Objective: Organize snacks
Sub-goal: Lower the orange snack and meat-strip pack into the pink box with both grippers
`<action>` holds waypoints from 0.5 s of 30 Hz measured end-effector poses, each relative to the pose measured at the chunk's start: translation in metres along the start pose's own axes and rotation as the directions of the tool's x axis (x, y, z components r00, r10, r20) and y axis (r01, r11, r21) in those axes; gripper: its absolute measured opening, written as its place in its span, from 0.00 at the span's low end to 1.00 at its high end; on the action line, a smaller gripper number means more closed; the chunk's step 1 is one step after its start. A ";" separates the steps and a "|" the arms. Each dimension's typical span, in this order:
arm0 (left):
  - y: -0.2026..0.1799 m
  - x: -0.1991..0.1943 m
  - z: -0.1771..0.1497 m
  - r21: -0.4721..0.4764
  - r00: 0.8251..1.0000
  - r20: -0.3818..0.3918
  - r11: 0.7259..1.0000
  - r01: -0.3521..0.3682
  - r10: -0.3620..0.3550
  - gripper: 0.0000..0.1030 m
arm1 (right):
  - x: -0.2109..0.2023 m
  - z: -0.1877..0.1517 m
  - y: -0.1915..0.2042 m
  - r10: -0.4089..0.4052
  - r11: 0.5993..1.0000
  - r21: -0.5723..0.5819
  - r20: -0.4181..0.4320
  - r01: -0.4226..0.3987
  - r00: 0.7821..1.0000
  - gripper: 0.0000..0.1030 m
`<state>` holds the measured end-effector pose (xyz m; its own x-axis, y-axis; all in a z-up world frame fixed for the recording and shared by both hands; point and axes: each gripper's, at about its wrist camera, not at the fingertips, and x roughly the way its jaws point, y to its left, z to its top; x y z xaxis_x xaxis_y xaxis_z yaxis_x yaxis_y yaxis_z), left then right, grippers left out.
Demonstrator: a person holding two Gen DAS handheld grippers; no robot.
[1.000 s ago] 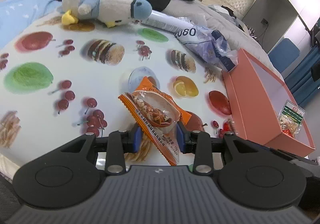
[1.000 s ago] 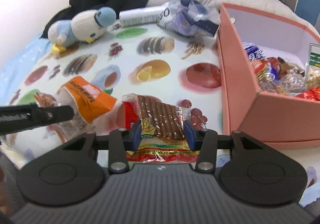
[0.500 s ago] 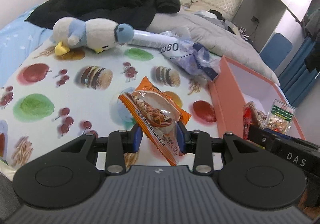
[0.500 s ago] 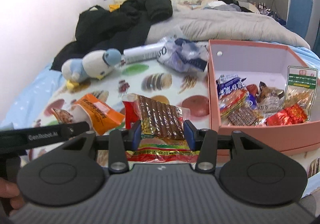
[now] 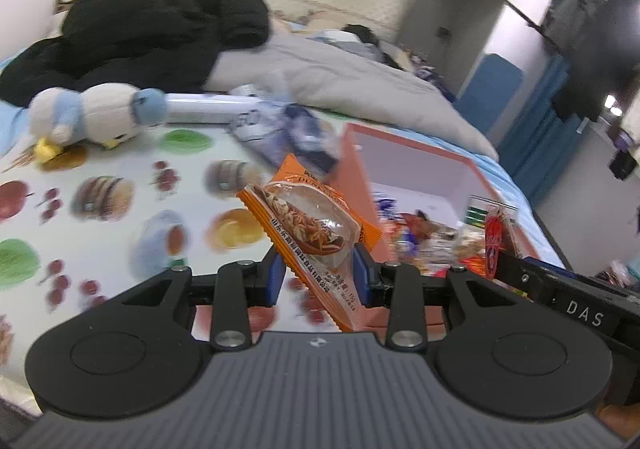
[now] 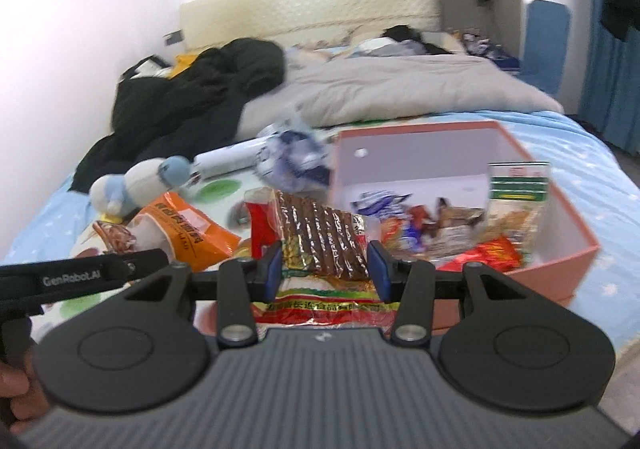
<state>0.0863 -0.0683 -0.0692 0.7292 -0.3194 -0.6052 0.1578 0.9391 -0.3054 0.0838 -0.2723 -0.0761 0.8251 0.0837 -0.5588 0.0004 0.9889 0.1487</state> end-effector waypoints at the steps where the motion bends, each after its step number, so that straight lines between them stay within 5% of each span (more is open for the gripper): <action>1: -0.007 0.001 0.001 0.009 1.000 -0.001 1.000 0.012 -0.012 0.39 | -0.004 0.001 -0.005 -0.011 1.000 0.008 0.005 0.011 1.000 0.46; 15: -0.075 0.069 0.024 0.103 0.987 -0.098 0.985 0.140 -0.131 0.39 | 0.007 0.013 -0.071 -0.108 0.990 0.096 -0.001 0.107 0.994 0.46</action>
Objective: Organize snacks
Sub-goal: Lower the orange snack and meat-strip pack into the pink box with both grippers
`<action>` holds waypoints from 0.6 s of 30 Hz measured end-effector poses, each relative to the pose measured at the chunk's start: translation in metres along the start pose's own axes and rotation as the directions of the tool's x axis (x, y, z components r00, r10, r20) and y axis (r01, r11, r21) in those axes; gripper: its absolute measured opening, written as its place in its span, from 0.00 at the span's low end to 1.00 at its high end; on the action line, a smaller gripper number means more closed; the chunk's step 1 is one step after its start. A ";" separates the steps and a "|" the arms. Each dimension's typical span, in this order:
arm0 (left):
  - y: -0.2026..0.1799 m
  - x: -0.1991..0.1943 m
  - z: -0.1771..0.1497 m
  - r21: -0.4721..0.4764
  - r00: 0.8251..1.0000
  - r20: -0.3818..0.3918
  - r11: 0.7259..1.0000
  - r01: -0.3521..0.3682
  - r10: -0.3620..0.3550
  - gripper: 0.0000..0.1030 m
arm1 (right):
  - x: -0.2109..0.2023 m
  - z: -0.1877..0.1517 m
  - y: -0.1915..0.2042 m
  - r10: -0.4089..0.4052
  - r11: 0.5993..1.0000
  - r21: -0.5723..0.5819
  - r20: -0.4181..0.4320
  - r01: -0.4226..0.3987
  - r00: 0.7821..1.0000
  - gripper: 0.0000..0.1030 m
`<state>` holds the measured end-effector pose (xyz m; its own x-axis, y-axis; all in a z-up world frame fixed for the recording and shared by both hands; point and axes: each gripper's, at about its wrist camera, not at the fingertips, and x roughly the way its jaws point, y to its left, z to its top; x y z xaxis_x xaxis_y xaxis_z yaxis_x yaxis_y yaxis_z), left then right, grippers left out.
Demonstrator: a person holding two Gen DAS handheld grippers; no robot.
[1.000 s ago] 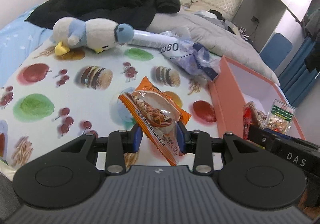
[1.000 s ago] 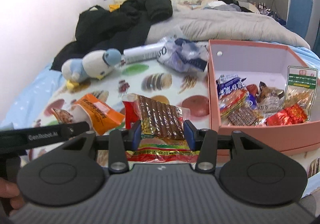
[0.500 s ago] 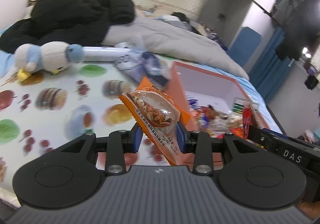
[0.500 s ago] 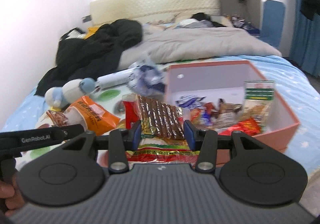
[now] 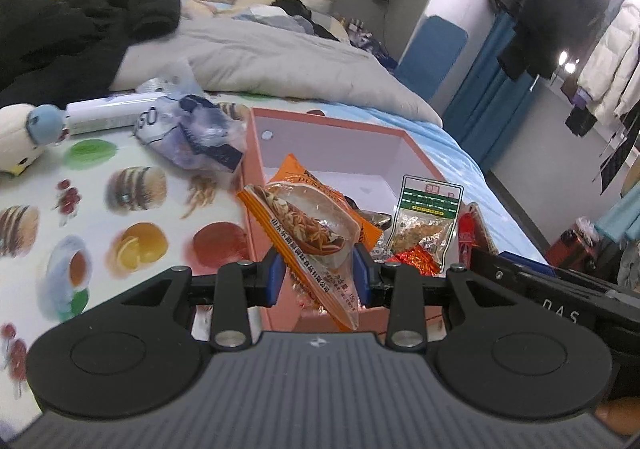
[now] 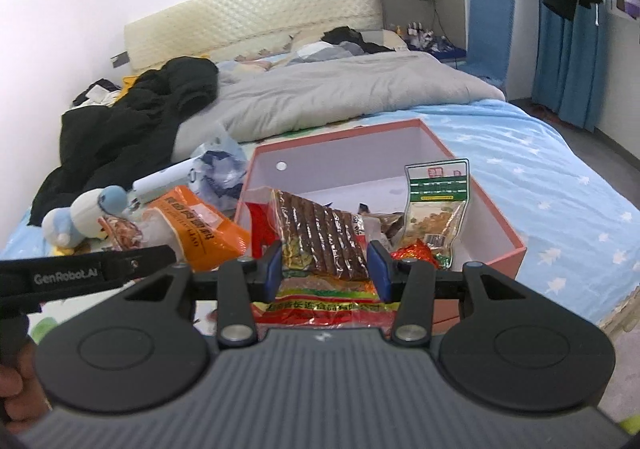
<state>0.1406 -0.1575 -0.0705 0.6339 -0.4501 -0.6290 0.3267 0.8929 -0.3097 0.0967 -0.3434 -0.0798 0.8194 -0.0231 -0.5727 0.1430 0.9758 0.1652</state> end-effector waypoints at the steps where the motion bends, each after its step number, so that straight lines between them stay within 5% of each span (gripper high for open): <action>1: -0.001 0.007 0.004 0.003 1.000 -0.008 1.000 0.004 -0.004 0.39 | 0.005 0.002 -0.002 -0.001 1.000 0.002 -0.006 0.001 1.000 0.46; 18: -0.004 0.150 0.054 0.052 0.992 -0.123 0.998 0.032 -0.026 0.39 | 0.126 0.023 -0.047 -0.014 0.999 0.044 -0.127 0.020 0.992 0.47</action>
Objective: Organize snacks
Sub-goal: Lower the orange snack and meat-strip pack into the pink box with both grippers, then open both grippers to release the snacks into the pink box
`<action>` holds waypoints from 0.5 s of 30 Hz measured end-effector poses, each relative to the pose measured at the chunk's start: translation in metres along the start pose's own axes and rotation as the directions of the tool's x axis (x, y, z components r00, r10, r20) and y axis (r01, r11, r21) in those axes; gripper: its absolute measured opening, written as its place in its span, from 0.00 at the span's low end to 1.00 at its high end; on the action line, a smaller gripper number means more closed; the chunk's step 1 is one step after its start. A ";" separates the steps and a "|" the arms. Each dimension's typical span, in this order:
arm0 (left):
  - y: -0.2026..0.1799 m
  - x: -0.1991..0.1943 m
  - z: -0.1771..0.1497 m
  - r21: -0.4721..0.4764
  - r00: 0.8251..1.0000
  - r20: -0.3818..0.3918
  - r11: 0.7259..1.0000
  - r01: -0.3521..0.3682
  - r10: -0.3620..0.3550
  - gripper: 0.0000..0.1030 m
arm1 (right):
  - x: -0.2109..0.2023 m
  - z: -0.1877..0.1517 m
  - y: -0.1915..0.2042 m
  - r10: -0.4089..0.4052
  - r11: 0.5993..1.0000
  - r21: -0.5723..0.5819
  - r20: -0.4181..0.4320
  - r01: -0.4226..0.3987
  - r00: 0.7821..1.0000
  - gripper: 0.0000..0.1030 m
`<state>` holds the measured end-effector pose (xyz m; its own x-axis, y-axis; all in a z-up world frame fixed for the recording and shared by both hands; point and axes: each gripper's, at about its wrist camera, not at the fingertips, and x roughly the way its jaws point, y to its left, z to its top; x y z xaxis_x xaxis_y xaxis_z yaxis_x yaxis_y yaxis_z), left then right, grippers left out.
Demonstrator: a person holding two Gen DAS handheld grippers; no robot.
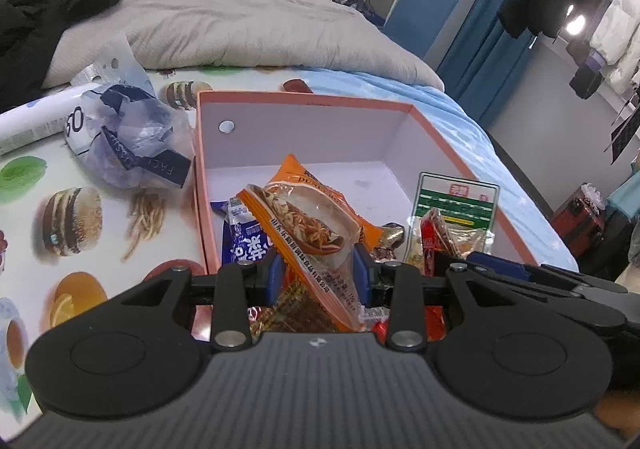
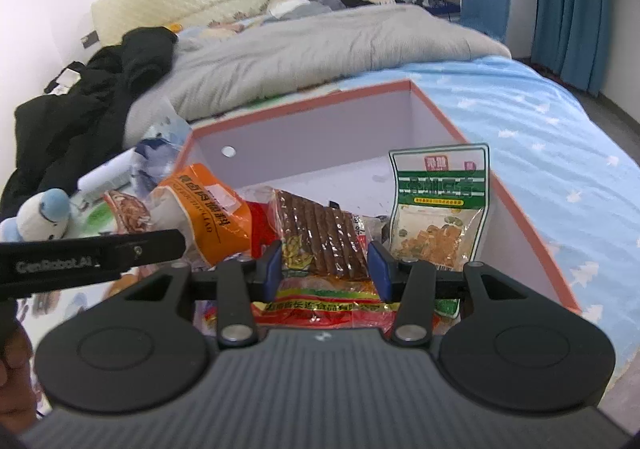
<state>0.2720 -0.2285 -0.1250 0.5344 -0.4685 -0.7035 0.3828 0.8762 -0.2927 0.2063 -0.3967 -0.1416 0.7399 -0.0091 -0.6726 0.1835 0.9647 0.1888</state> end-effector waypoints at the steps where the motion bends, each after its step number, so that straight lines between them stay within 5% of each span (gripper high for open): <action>1: 0.001 0.004 0.002 -0.007 1.000 -0.002 1.000 0.001 -0.001 0.39 | 0.005 0.000 -0.003 -0.004 1.000 0.003 -0.008 0.004 1.000 0.47; 15: -0.010 -0.022 0.007 0.023 0.998 0.037 0.998 -0.057 0.056 0.50 | 0.007 0.003 -0.006 -0.003 1.000 0.021 -0.033 0.003 0.999 0.57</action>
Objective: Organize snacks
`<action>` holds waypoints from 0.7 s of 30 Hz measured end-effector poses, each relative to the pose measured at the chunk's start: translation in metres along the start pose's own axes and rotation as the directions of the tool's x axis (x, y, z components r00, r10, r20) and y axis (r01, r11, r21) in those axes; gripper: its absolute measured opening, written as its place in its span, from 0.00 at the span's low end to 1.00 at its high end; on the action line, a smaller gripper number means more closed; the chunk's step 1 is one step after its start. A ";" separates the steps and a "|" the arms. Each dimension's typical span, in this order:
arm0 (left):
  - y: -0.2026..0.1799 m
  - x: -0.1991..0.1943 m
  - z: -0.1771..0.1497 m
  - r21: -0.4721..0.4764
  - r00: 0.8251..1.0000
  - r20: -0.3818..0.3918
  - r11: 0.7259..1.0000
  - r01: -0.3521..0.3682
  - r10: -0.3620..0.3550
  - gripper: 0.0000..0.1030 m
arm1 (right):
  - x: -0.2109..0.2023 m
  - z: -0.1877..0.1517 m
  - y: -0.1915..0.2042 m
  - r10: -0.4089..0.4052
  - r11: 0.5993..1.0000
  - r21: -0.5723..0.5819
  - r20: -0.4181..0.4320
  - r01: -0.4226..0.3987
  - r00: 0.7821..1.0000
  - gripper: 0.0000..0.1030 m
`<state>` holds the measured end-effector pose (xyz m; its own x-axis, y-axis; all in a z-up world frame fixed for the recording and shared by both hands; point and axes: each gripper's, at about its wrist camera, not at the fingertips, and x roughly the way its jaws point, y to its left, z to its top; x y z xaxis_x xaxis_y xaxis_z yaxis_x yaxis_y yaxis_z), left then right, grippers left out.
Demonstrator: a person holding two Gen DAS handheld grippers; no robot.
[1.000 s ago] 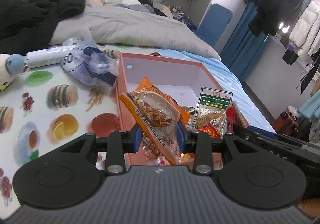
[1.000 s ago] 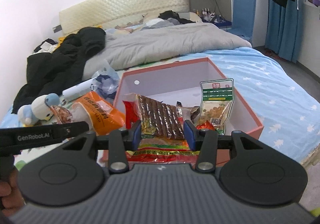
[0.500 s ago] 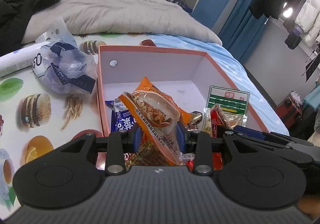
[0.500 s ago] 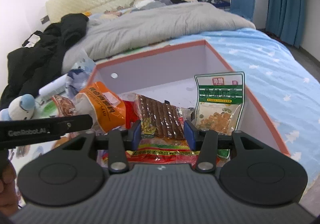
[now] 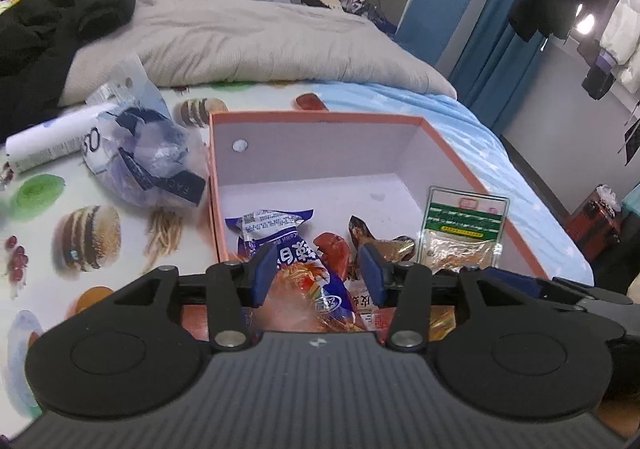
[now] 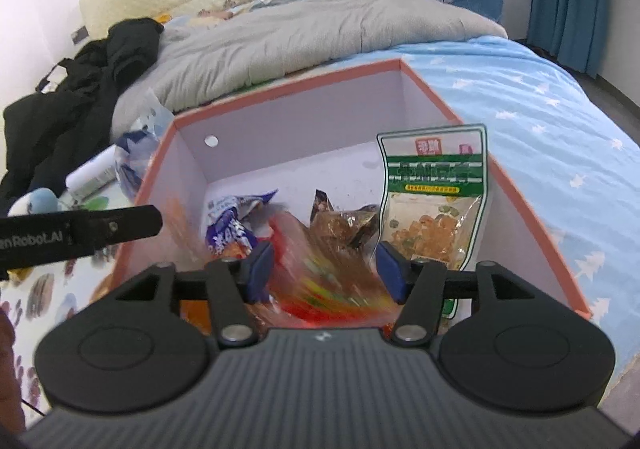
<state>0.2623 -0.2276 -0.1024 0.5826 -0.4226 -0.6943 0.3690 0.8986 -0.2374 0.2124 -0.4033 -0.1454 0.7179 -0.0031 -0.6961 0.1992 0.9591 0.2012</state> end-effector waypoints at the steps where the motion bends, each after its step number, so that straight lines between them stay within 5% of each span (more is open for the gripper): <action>1: -0.001 -0.007 0.000 -0.001 1.000 0.008 1.000 0.000 0.000 0.50 | -0.005 0.001 0.000 -0.001 1.000 -0.004 0.010 0.001 1.000 0.57; 21: -0.021 -0.188 -0.036 0.038 0.985 0.168 0.999 -0.035 0.028 0.50 | -0.164 -0.024 0.025 0.011 1.000 0.017 0.228 -0.015 0.974 0.57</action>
<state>0.1188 -0.1630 0.0083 0.7059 -0.4106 -0.5771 0.3754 0.9078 -0.1867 0.0836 -0.3722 -0.0428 0.8532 -0.0569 -0.5184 0.1992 0.9542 0.2232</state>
